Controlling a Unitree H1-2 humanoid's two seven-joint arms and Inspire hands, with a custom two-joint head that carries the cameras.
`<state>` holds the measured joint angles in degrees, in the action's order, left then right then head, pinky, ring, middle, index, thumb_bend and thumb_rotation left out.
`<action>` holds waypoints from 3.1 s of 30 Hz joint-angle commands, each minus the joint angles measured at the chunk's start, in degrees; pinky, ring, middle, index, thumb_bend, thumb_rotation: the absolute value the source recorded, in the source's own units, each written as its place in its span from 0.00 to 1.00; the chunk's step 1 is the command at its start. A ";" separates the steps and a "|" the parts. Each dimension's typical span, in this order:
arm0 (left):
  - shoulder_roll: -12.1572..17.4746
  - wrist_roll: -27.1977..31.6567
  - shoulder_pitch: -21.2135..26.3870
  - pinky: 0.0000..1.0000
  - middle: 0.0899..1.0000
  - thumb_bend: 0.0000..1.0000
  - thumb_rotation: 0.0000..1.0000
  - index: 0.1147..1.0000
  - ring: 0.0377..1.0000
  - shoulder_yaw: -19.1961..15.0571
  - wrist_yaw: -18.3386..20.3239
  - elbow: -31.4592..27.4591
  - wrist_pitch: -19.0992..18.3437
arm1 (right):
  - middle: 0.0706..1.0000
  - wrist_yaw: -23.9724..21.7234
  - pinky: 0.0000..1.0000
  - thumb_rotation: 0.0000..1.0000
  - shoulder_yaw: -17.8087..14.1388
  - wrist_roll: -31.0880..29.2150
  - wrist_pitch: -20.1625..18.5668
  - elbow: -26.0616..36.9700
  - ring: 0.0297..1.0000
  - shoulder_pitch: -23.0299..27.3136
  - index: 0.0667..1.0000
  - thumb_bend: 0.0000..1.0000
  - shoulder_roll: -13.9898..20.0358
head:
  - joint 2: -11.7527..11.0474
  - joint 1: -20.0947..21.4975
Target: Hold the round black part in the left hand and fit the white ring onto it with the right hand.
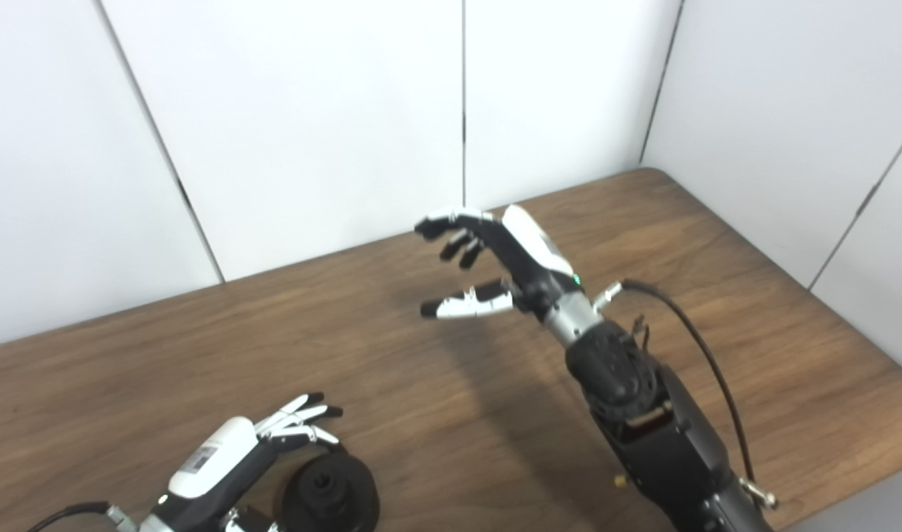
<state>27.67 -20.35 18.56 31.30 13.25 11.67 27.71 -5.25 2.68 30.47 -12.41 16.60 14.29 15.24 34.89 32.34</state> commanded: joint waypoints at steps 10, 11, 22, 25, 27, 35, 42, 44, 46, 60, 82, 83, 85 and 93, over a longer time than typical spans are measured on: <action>5.14 -1.03 0.13 0.88 0.88 0.52 0.07 0.42 0.97 3.81 0.42 2.57 -0.79 | 0.81 -7.01 0.60 0.28 3.94 15.53 -7.11 -7.19 0.76 10.56 0.75 0.67 11.48 | -2.19 3.05; 5.33 -0.94 0.24 0.88 0.87 0.52 0.07 0.42 0.97 4.10 0.16 2.65 -0.79 | 0.83 -8.29 0.61 0.29 4.37 16.28 -7.64 -8.34 0.78 11.25 0.76 0.68 12.70 | -2.19 3.05; 6.20 -0.27 0.17 0.89 0.88 0.52 0.07 0.42 0.97 4.42 -0.02 1.50 -0.79 | 0.93 -17.21 0.86 0.47 3.71 13.16 -11.91 -14.15 0.92 14.24 0.81 0.80 19.40 | -1.95 3.16; 6.13 -0.37 0.12 0.86 0.87 0.52 0.07 0.42 0.96 4.55 -0.39 1.52 -0.79 | 0.93 -17.98 0.90 0.49 3.65 12.58 -11.84 -14.81 0.92 14.05 0.81 0.81 20.93 | -1.85 3.13; 6.13 -0.16 0.11 0.87 0.88 0.52 0.07 0.42 0.97 4.58 -0.17 1.56 -0.79 | 0.93 -18.20 0.92 0.50 3.65 12.64 -12.16 -15.79 0.94 14.01 0.81 0.81 21.87 | -1.86 3.11; 5.80 -0.49 -0.25 0.89 0.87 0.52 0.07 0.42 0.96 4.01 -0.15 1.30 -0.79 | 0.95 -18.54 0.96 0.52 3.30 11.76 -12.58 -17.84 0.95 14.02 0.83 0.80 24.23 | -1.61 2.20; 5.93 -1.46 -0.23 0.88 0.87 0.52 0.07 0.42 0.96 4.49 -1.60 1.26 -0.79 | 0.96 -20.71 0.97 0.52 3.75 11.58 -14.21 -18.85 0.97 14.45 0.84 0.84 24.86 | -1.58 1.93; 6.10 -1.40 -0.19 0.89 0.87 0.52 0.07 0.42 0.96 4.56 -1.58 1.17 -0.79 | 0.96 -21.34 0.98 0.49 3.74 11.66 -14.40 -19.09 0.97 14.47 0.84 0.85 24.75 | -1.42 1.77; 6.17 -1.08 -0.24 0.91 0.88 0.52 0.07 0.42 0.97 4.37 -1.21 1.10 -0.79 | 0.95 -21.60 0.98 0.48 3.72 11.69 -14.39 -19.35 0.96 14.48 0.84 0.86 24.67 | -1.42 1.77; 6.00 -0.66 -0.58 0.91 0.88 0.52 0.07 0.42 0.97 3.70 -0.40 0.84 -0.79 | 0.95 -23.64 0.99 0.46 4.60 12.21 -14.45 -21.37 0.95 14.69 0.86 0.89 23.14 | -1.15 1.32; 5.49 -1.17 -2.14 0.89 0.88 0.52 0.07 0.42 0.97 1.93 1.37 -0.32 -0.80 | 0.94 -19.63 0.91 0.42 6.98 10.46 -13.33 -28.79 0.92 15.26 0.85 0.87 20.87 | -0.54 -0.74; 5.48 -1.23 -2.21 0.89 0.87 0.52 0.07 0.42 0.97 1.85 1.39 -0.36 -0.80 | 0.94 -19.39 0.91 0.43 7.12 10.41 -13.22 -29.08 0.92 15.34 0.85 0.87 20.77 | -0.54 -0.71; 5.48 -1.34 -2.30 0.90 0.88 0.52 0.07 0.42 0.97 1.72 1.51 -0.31 -0.80 | 0.94 -19.00 0.89 0.43 7.46 10.43 -13.13 -29.57 0.91 15.53 0.85 0.87 20.63 | -0.53 -0.69; 5.42 -1.50 -2.57 0.93 0.88 0.52 0.07 0.42 0.98 1.19 2.29 -0.67 -0.86 | 0.91 -14.13 0.85 0.38 7.37 9.13 -12.19 -31.74 0.88 15.63 0.81 0.83 19.04 | -0.21 -1.36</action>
<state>31.56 -18.50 17.17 31.82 12.11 10.30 27.73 -21.42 10.67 40.15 -25.95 -15.35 27.37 33.95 34.63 30.94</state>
